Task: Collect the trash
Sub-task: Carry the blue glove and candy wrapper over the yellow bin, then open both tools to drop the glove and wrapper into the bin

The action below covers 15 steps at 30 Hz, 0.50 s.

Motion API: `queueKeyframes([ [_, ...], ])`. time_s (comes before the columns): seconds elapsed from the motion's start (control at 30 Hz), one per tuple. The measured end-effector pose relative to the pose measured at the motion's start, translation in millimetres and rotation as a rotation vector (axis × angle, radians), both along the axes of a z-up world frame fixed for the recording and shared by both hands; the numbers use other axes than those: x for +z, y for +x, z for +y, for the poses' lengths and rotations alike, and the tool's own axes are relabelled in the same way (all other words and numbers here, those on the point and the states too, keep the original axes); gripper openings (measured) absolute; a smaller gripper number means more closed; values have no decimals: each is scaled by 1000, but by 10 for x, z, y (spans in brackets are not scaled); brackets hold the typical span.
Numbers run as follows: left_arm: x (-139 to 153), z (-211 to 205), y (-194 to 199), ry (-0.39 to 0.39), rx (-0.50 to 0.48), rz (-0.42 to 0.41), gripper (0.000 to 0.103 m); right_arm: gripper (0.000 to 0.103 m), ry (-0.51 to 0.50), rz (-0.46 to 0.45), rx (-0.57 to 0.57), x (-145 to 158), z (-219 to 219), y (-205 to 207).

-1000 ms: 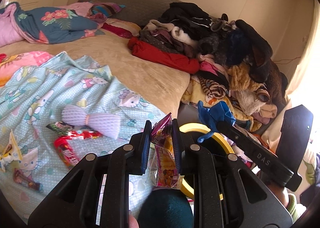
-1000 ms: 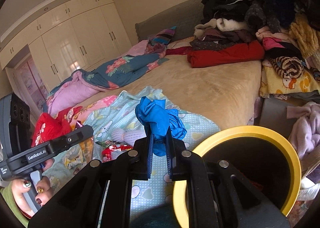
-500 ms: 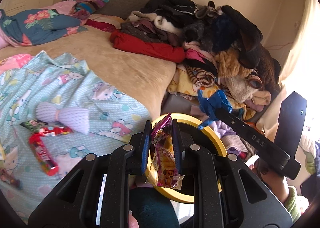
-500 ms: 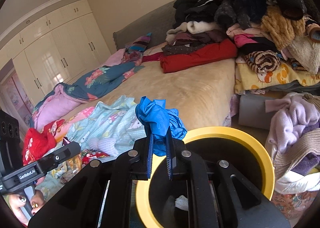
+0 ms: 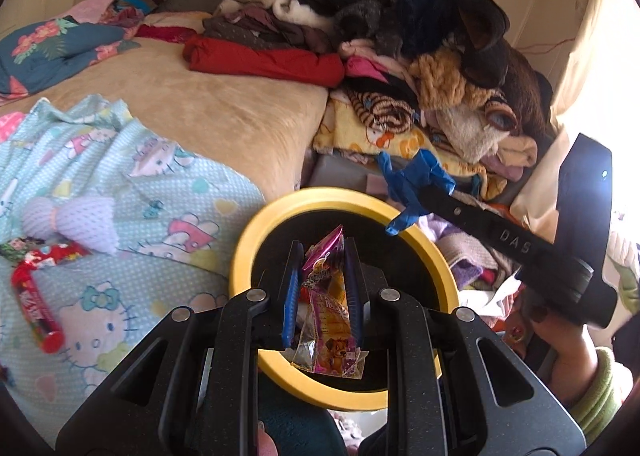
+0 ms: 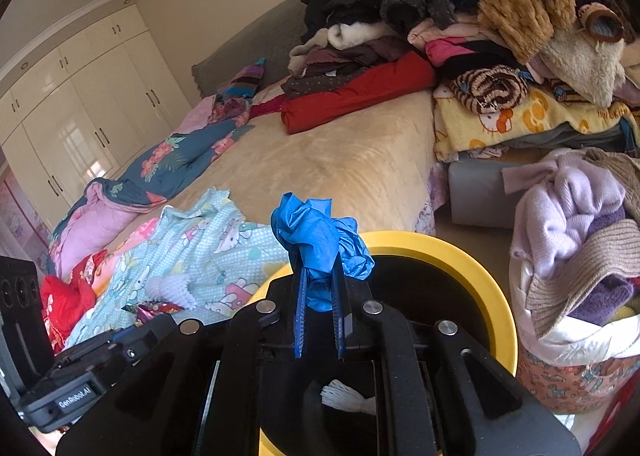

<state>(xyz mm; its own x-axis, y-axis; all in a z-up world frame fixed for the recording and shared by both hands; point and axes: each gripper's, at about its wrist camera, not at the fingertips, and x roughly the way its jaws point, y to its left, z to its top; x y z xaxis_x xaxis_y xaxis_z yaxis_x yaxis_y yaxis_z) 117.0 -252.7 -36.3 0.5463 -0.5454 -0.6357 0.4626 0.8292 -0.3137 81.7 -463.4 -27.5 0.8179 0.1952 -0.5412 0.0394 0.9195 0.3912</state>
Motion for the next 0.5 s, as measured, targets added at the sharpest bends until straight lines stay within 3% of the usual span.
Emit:
queueKeyframes([
  [0.5, -456, -413, 151, 69, -67, 68, 14, 11, 49, 83, -40, -284, -268, 74],
])
